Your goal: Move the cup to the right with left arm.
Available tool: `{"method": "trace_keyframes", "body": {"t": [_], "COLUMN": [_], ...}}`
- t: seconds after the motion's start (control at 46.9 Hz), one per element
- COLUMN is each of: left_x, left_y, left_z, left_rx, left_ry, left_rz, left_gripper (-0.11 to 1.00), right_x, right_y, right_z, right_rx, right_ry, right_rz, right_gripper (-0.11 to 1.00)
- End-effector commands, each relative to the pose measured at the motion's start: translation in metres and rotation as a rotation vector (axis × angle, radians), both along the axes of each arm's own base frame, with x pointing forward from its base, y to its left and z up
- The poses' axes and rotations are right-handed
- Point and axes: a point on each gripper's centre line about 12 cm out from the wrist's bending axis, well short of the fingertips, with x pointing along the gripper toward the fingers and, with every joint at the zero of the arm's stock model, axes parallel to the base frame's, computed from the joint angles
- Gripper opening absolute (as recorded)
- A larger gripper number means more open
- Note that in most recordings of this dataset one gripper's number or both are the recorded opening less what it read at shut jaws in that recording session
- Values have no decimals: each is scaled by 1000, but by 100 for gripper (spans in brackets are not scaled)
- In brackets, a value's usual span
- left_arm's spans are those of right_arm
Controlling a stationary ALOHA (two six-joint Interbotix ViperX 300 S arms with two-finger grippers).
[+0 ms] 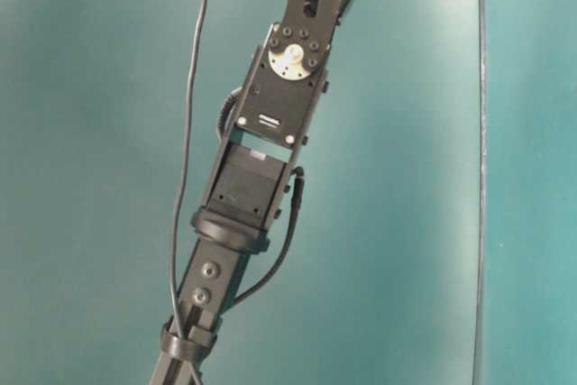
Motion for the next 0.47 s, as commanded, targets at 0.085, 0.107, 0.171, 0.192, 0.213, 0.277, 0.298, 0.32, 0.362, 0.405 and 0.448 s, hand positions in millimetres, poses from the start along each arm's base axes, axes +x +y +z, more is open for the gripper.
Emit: {"method": "trace_keyframes", "body": {"t": [0.085,0.107,0.171,0.192,0.213,0.277,0.298,0.32,0.362,0.405,0.448], "left_x": [2,2,2,2,2,2,2,2,3,3,4], "left_y": [1,2,1,1,1,2,1,1,1,1,1], "left_z": [24,24,24,24,24,24,23,23,24,23,22], "left_rx": [2,2,1,1,1,2,2,1,2,0,0], "left_ry": [-49,-49,-49,-49,-49,-49,-48,-49,-51,-51,-51], "left_rz": [1,3,1,1,1,3,1,1,1,2,2], "left_gripper": [69,69,69,69,69,69,69,69,69,69,69], "right_x": [2,2,2,2,2,2,2,1,2,2,1], "right_y": [0,0,0,0,0,0,0,0,0,0,0], "right_z": [14,14,14,14,14,14,14,14,14,13,14], "right_rx": [-1,-1,-1,-1,-1,-1,-1,-1,-1,0,-1], "right_ry": [-34,-34,-34,-34,-34,-34,-34,-35,-34,-32,-34], "right_rz": [1,1,1,1,2,1,1,2,1,2,1], "right_gripper": [-1,-1,-1,-1,-1,-1,-1,-1,-1,-1,-1]}}
